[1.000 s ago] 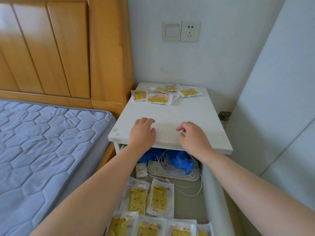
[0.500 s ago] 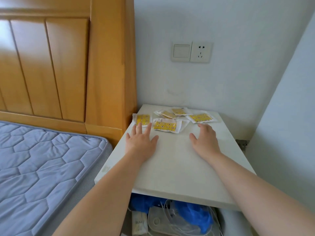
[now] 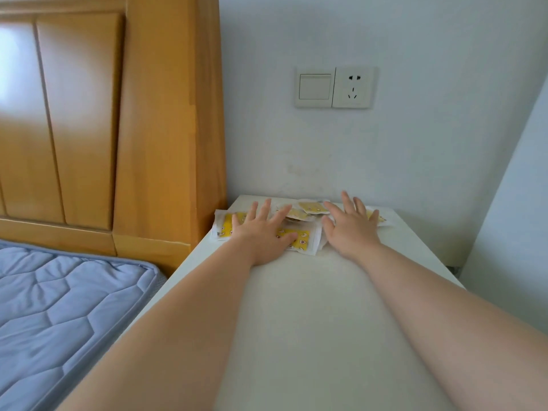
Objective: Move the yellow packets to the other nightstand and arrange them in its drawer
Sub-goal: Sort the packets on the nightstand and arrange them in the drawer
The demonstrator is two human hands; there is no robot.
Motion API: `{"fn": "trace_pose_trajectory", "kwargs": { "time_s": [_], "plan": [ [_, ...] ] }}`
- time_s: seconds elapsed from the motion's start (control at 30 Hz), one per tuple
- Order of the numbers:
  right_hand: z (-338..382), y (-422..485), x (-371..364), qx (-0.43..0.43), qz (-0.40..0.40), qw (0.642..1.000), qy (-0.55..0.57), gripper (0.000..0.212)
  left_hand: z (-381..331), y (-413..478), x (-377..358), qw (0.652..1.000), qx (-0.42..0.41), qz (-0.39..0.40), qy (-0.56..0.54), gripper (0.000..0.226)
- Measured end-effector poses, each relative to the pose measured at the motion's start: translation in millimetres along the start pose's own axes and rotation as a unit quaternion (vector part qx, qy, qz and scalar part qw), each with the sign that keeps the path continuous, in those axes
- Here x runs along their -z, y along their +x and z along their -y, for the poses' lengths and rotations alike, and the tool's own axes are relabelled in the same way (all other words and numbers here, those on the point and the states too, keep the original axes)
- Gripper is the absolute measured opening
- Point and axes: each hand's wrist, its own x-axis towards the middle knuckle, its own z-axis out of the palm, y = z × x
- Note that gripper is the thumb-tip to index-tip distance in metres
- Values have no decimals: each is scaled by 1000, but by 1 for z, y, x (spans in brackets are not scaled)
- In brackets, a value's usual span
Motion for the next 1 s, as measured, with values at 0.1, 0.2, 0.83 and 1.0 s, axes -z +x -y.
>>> {"fn": "trace_pose_trajectory", "kwargs": {
  "time_s": [0.1,0.2,0.83,1.0],
  "plan": [
    [-1,9,-3,27,67,997,-6,53,3,3,-1,999,-11,40,9,59],
    [-1,15,-4,39,135,990,-1,54,3,4,-2,999,-16,38,10,59],
    [3,-71,21,68,104,991,45,35,-29,-82,8,999,7,39,14,59],
    [7,-109,33,48,88,987,122,31,-47,-120,14,1000,22,21,4,58]
  ]
}}
